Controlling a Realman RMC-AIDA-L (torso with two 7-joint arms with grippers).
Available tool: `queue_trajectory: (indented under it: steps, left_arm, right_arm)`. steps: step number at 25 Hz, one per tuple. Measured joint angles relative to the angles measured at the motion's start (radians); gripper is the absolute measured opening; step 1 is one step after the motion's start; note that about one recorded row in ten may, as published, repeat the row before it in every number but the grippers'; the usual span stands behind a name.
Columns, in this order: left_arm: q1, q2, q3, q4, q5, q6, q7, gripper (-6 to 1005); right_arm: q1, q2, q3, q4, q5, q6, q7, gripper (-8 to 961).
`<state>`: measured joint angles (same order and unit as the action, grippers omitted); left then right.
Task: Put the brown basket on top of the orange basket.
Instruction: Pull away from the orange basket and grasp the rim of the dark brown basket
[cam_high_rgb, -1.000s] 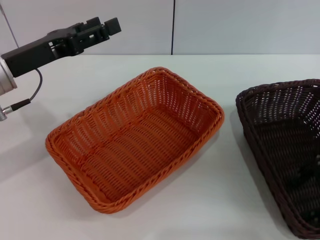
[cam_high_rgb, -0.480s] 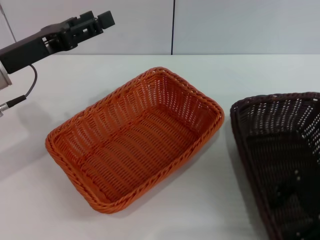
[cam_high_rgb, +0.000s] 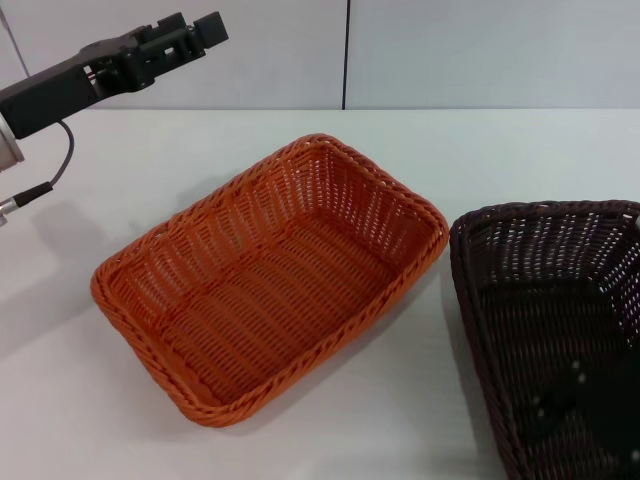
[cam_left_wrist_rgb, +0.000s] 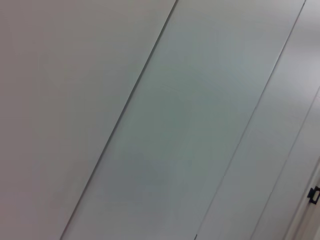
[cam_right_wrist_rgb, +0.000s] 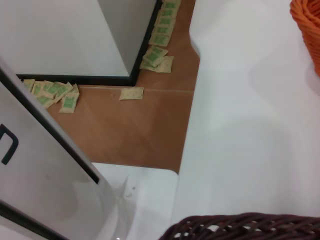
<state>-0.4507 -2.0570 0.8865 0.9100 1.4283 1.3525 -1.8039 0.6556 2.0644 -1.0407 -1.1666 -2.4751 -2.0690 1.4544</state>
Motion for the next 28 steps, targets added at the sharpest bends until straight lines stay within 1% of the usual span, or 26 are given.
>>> queue_trajectory:
  steps: [4, 7, 10, 12, 13, 14, 15, 17, 18, 21, 22, 23, 25, 26, 28]
  left_arm:
    - [0.000, 0.000, 0.000, 0.000, 0.000, -0.005, 0.000, 829]
    - [0.000, -0.001, 0.002, -0.001, 0.000, -0.008, 0.000, 829]
    - [-0.001, -0.001, 0.004, -0.010, 0.000, -0.009, 0.000, 829]
    - [-0.002, -0.001, 0.003, -0.013, 0.000, -0.009, 0.001, 829]
    - [-0.002, -0.001, 0.003, -0.013, 0.000, -0.009, 0.003, 829]
    - [-0.002, -0.001, 0.003, -0.013, 0.000, -0.009, 0.003, 829]
    - [-0.002, -0.001, 0.004, -0.013, 0.000, -0.009, 0.005, 829]
    - [-0.002, -0.002, 0.004, -0.017, 0.000, -0.010, 0.009, 829]
    - [-0.003, -0.002, 0.004, -0.022, 0.000, -0.010, 0.010, 829]
    - [-0.009, -0.001, 0.001, -0.039, 0.000, -0.011, 0.011, 829]
    - [-0.010, -0.001, 0.001, -0.040, 0.000, -0.011, 0.012, 829]
    - [-0.010, -0.001, 0.000, -0.041, 0.000, -0.011, 0.012, 829]
    - [-0.010, -0.001, 0.000, -0.041, 0.000, -0.012, 0.012, 829]
    - [-0.011, 0.000, 0.000, -0.041, 0.000, -0.012, 0.012, 829]
    - [-0.011, 0.000, 0.000, -0.041, 0.000, -0.013, 0.012, 829]
  right_arm:
    - [0.002, -0.017, 0.072, -0.078, 0.000, -0.004, 0.011, 678]
    - [0.004, -0.040, 0.148, -0.142, -0.003, 0.026, 0.012, 678]
    - [0.013, -0.064, 0.214, -0.164, -0.005, 0.095, 0.012, 677]
    - [0.020, -0.080, 0.243, -0.158, -0.006, 0.148, 0.012, 677]
    - [0.025, -0.098, 0.251, -0.134, -0.006, 0.203, 0.012, 677]
    - [0.025, -0.098, 0.251, -0.134, -0.006, 0.203, 0.012, 677]
    - [0.028, -0.108, 0.254, -0.117, -0.007, 0.239, 0.011, 676]
    - [0.032, -0.119, 0.254, -0.087, -0.008, 0.295, 0.009, 676]
    - [0.040, -0.131, 0.249, -0.044, -0.008, 0.349, 0.005, 676]
    - [0.051, -0.139, 0.250, 0.013, -0.008, 0.430, -0.014, 677]
    - [0.051, -0.139, 0.250, 0.013, -0.008, 0.430, -0.014, 677]
    - [0.056, -0.140, 0.249, 0.051, -0.009, 0.482, -0.030, 677]
    - [0.060, -0.140, 0.247, 0.069, -0.009, 0.502, -0.037, 677]
    - [0.072, -0.141, 0.243, 0.114, -0.011, 0.532, -0.051, 678]
    - [0.079, -0.141, 0.243, 0.137, -0.013, 0.545, -0.060, 678]
